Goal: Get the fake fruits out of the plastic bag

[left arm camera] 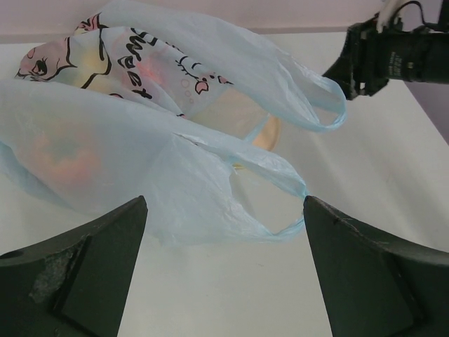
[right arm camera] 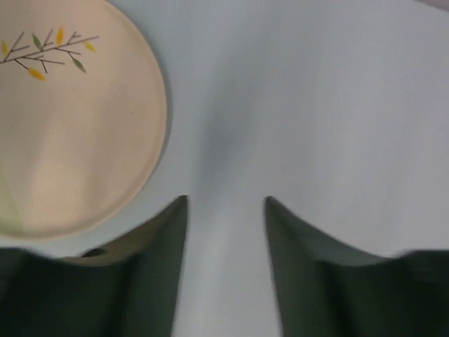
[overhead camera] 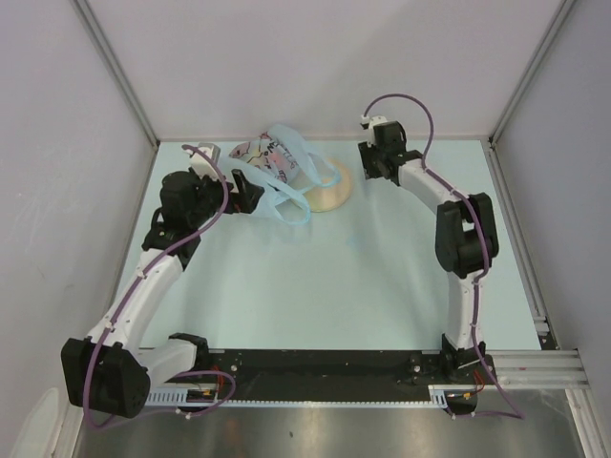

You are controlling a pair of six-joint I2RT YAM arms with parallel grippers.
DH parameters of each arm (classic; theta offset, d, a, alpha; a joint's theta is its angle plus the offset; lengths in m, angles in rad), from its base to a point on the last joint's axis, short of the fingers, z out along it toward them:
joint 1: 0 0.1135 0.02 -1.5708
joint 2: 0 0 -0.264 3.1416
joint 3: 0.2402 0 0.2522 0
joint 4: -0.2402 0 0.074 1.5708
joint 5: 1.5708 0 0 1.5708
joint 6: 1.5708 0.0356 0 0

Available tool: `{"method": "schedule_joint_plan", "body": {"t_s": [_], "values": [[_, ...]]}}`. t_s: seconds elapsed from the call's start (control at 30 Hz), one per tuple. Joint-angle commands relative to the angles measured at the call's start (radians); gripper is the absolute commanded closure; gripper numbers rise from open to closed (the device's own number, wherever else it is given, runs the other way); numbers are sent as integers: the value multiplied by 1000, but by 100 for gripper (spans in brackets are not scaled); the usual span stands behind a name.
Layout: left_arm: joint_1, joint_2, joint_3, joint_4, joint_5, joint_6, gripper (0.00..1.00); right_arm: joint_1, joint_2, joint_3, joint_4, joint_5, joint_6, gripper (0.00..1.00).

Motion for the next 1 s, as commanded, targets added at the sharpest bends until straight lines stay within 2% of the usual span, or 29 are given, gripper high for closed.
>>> {"method": "schedule_joint_plan", "body": {"t_s": [0.0, 0.1, 0.27, 0.4, 0.97], "values": [[5, 0, -1, 5, 26, -30, 2, 35, 87, 154, 70, -31, -40, 74], [5, 7, 7, 5, 15, -19, 2, 58, 145, 206, 68, -36, -64, 88], [12, 26, 30, -7, 3, -7, 2, 82, 201, 237, 36, -124, -115, 91], [11, 57, 36, 1, 6, -11, 2, 93, 207, 179, 12, -150, -165, 100], [8, 66, 33, 44, 1, -24, 4, 141, 189, -18, -5, -125, -406, 100]]}}
